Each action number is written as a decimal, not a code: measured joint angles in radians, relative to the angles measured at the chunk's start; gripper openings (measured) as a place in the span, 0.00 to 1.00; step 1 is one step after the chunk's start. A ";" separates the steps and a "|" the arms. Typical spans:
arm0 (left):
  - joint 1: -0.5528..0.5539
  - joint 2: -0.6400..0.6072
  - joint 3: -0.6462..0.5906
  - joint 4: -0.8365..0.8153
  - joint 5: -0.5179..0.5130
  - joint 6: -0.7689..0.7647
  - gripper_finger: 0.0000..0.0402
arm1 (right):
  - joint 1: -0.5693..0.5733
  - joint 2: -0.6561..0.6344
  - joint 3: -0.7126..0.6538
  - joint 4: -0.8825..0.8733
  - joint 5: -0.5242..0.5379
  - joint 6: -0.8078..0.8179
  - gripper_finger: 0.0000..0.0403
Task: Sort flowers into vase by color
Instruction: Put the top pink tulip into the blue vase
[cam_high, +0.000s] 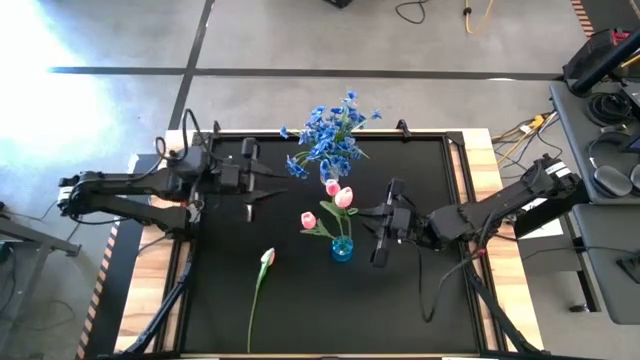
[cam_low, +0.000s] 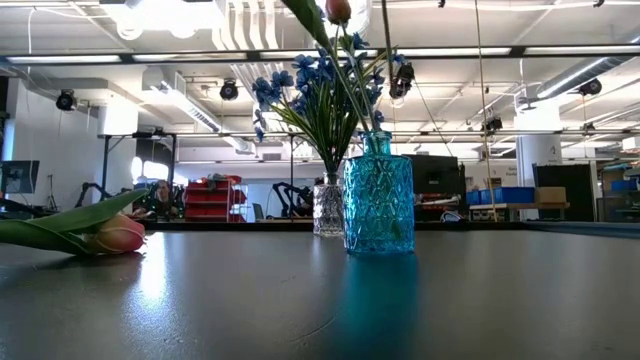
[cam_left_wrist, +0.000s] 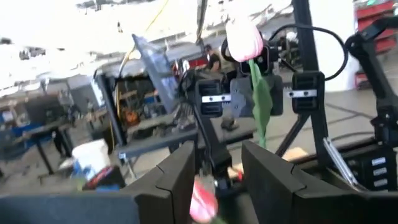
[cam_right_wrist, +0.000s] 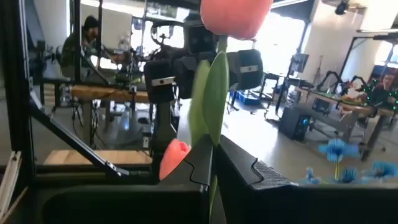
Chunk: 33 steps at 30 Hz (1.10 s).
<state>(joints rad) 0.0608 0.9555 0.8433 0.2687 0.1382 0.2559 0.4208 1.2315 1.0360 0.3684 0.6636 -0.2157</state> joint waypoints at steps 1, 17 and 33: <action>0.000 -0.019 -0.004 -0.030 -0.010 -0.004 0.29 | 0.001 0.000 -0.020 0.033 0.001 0.006 0.02; -0.001 -0.259 -0.373 -0.058 -0.232 -0.291 0.26 | 0.015 0.000 -0.211 0.317 0.028 0.006 0.02; -0.008 -0.276 -0.410 -0.331 -0.234 -0.547 0.23 | 0.015 0.001 -0.263 0.397 0.029 -0.019 0.02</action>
<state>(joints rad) 0.0533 0.6792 0.4338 -0.0626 -0.0956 -0.2909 0.4358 1.2327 0.7734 0.7658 0.6922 -0.2345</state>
